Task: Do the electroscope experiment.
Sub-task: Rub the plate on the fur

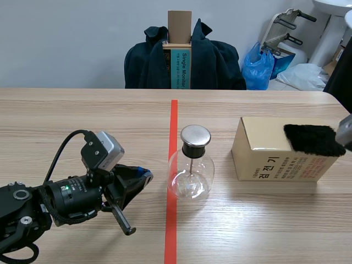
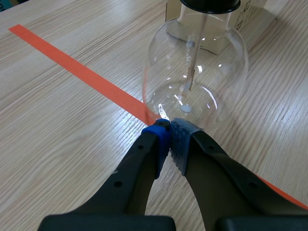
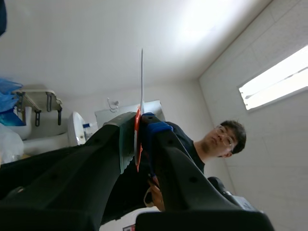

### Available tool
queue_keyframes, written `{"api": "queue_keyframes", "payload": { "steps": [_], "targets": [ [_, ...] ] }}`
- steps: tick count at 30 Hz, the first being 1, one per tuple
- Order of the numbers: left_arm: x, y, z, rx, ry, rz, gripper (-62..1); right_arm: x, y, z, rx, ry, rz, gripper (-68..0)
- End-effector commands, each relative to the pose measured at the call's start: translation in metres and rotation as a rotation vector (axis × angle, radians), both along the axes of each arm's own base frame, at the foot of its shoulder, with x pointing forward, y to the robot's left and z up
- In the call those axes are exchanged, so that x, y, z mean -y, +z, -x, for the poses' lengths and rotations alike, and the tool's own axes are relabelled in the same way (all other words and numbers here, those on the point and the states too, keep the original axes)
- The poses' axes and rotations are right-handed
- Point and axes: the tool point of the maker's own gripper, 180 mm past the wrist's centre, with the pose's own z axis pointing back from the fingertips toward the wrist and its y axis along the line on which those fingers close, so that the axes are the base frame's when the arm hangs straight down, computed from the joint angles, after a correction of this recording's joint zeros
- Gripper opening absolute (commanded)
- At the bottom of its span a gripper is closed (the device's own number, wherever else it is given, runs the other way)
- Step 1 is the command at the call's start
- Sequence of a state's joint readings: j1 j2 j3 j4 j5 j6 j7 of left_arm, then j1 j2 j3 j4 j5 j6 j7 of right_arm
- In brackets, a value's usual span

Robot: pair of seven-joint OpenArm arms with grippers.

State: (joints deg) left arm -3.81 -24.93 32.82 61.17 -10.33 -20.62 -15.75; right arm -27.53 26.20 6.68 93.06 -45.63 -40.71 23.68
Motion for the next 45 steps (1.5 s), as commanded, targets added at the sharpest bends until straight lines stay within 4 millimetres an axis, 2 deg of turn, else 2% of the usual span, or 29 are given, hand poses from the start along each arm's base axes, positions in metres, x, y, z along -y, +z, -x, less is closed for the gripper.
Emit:
{"api": "queue_keyframes", "payload": {
  "steps": [1,4,8,15,20,21,22,23,24,26,27,37,45],
  "targets": [
    [0.001,0.011,-0.006,0.025,0.005,0.018,-59.0,0.007,0.014,-0.001,0.041,-0.017,-0.003,-66.7],
    [-0.002,0.012,0.000,0.017,-0.009,-0.001,-59.0,0.017,0.022,-0.001,0.064,-0.043,-0.013,-66.7],
    [-0.015,0.027,0.018,0.028,-0.002,0.013,-59.0,0.029,0.030,0.001,0.085,-0.073,-0.011,-66.7],
    [-0.041,0.081,0.070,0.055,0.015,0.077,-59.0,0.058,0.040,0.013,0.127,-0.170,-0.030,-66.7],
    [-0.056,0.111,0.082,0.100,0.048,0.069,-58.9,0.066,0.043,0.014,0.133,-0.202,-0.034,-66.7],
    [-0.058,0.113,0.082,0.104,0.052,0.062,-56.6,0.066,0.043,0.014,0.132,-0.202,-0.034,-66.7],
    [-0.058,0.114,0.082,0.106,0.048,0.057,-51.6,0.066,0.043,0.014,0.132,-0.202,-0.034,-66.7],
    [-0.059,0.114,0.081,0.107,0.046,0.051,-43.8,0.066,0.043,0.014,0.132,-0.201,-0.033,-66.7],
    [-0.059,0.114,0.081,0.107,0.045,0.051,-32.9,0.066,0.043,0.014,0.131,-0.200,-0.033,-66.7],
    [-0.059,0.117,0.081,0.117,0.044,0.063,-6.3,0.066,0.042,0.013,0.126,-0.200,-0.035,-66.7],
    [-0.058,0.118,0.081,0.122,0.044,0.069,1.4,0.066,0.042,0.013,0.125,-0.200,-0.035,-66.7],
    [-0.058,0.119,0.081,0.123,0.043,0.075,1.4,0.063,0.030,0.008,0.059,-0.186,-0.025,-66.7],
    [-0.058,0.119,0.081,0.124,0.042,0.074,1.4,0.043,-0.005,-0.005,-0.023,-0.168,-0.062,-66.7]
  ]
}}
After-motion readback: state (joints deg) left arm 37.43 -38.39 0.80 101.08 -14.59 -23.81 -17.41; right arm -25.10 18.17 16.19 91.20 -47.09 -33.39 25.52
